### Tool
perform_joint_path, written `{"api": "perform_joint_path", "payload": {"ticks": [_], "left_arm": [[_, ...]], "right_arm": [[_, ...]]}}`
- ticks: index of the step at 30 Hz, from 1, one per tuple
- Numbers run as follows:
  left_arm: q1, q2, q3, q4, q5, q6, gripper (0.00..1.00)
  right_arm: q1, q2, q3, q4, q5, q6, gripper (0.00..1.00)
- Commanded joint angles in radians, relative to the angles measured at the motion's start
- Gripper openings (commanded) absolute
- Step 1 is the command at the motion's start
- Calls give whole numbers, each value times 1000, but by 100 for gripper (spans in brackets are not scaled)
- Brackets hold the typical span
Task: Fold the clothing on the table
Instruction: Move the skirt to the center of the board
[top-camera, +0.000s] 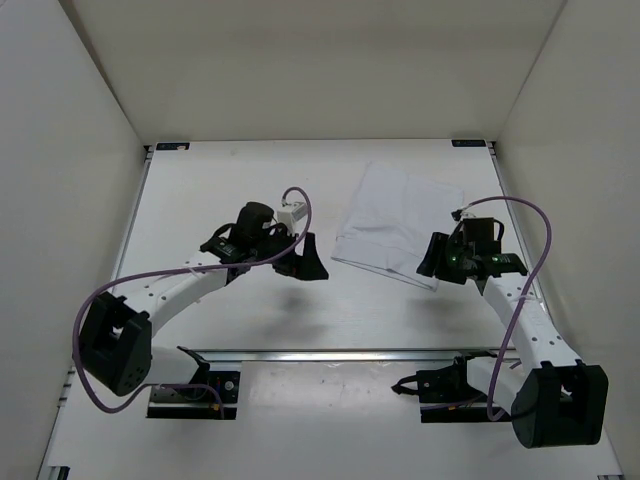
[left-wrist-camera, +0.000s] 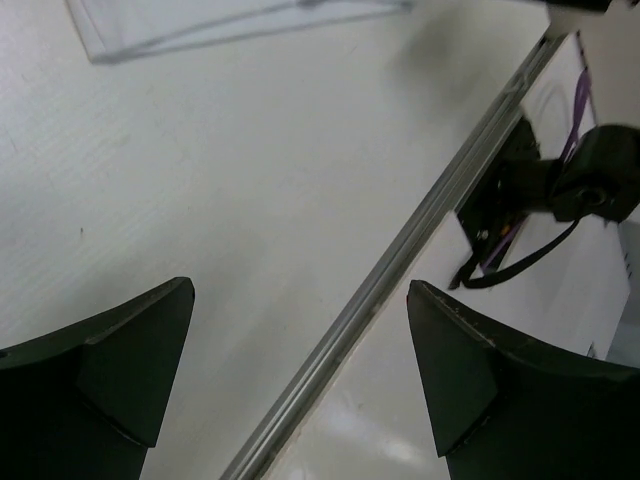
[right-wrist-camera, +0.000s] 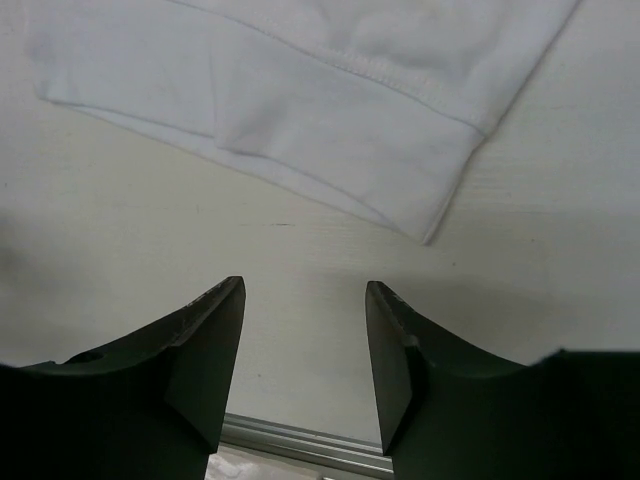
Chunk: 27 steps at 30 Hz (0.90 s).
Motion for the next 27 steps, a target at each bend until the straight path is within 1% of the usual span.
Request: {"api": "perform_joint_path", "payload": {"ticks": [1,2,3,4,5,6,7,8,9,10,11,12,13,14,15,16,17,18,19,21,22,23,24,25,26,27], "left_arm": [[-12,-2,-13,-98,-29,98,99],[-2,-20,-43,-1,18,77,99],[-1,-49,-89,59,52,63,99],[2,-81,-144,204,81,-19,99],[2,-95,-166,298,107,-84,99],[13,-91,-183,433,115,-151,99],[22,-59,-173,513,124,-181,99],[24,-34,-168,537,129,-217,99],[21,13,-127,552,147,-228,98],[22,79,-102,548,140,-227,99],[16,108,-50,530,137,-225,97],[21,169,-4,522,118,-241,94],[21,228,39,507,120,-254,86],[25,254,56,523,140,-277,77],[34,298,74,529,150,-314,73],[48,331,87,508,143,-325,72],[53,337,87,511,131,-339,73],[60,348,82,494,90,-330,72],[70,346,84,441,72,-321,72],[79,343,100,341,-74,-255,72],[77,349,129,259,-116,-242,71],[76,369,148,165,-189,-212,73],[71,387,204,76,-269,-178,74],[68,413,257,45,-318,-164,75],[55,432,275,-5,-328,-146,74],[53,438,301,-20,-337,-138,72]], "right_arm": [[9,4,35,-6,45,19,49],[3,12,24,-6,52,22,49],[3,12,12,-3,66,28,48],[0,30,4,12,66,29,47],[4,35,-2,23,66,35,47],[0,44,-5,35,83,42,47],[-5,66,-8,43,82,45,47],[-8,92,-6,54,88,48,47],[-14,113,-12,57,91,49,48],[-19,135,-11,61,98,57,49],[-28,162,-8,78,104,65,50],[-29,175,-8,86,106,69,50],[-29,205,-12,113,94,72,50],[-22,236,-11,136,94,78,50],[-17,266,-8,144,100,91,50],[-20,285,-5,167,109,103,50],[-13,322,7,178,130,114,49],[-7,351,18,183,155,130,50],[-3,366,35,183,189,158,50],[-8,421,55,190,215,199,49],[-3,438,73,187,245,215,50],[4,461,93,171,256,239,49],[15,483,102,154,282,249,48],[17,492,116,149,289,256,44],[20,504,116,161,289,265,32],[21,517,112,190,255,270,21]]}}
